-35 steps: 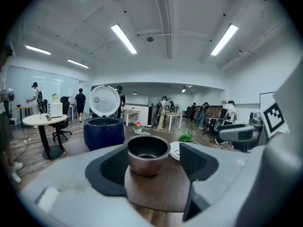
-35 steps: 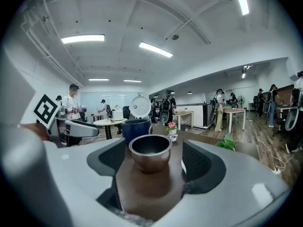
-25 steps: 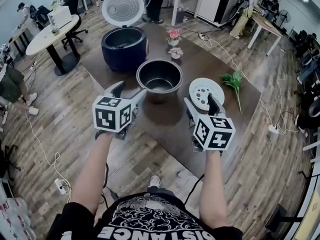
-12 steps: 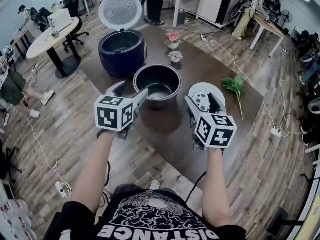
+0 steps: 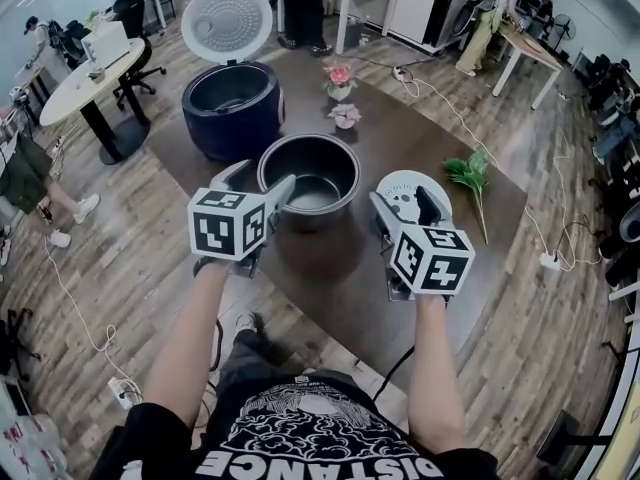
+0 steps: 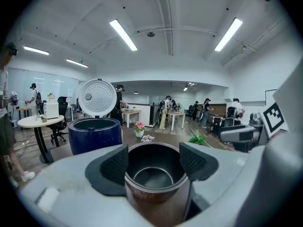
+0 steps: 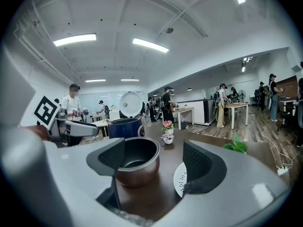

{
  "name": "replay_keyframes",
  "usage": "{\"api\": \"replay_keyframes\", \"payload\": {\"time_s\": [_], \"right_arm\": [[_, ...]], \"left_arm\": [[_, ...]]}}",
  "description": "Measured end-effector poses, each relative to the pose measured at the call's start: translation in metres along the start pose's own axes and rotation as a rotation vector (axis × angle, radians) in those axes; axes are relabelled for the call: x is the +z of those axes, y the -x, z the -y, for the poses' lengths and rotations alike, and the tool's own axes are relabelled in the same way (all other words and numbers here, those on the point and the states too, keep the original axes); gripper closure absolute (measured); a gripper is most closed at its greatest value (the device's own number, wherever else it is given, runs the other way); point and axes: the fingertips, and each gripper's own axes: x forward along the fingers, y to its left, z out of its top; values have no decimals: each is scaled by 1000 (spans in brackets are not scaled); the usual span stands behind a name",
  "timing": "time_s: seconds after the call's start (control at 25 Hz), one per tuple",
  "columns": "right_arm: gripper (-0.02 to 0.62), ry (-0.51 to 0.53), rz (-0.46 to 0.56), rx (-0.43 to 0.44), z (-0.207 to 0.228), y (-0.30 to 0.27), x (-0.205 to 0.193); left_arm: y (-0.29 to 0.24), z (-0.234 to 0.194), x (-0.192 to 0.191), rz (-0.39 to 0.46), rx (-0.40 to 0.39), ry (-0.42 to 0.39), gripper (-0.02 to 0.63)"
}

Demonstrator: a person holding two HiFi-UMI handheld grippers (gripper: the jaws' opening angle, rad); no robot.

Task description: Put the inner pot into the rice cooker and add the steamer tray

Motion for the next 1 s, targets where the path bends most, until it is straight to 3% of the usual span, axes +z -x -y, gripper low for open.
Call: {"api": "replay_keyframes", "payload": {"time_s": [0.36, 1.0], "right_arm": [[222, -34, 3, -110, 7, -28, -2], [222, -127, 6, -415, 12, -54, 15]], "left_arm": [[-41, -26, 12, -13, -94, -38, 268], [-124, -43, 46, -61, -407, -104, 268]]}}
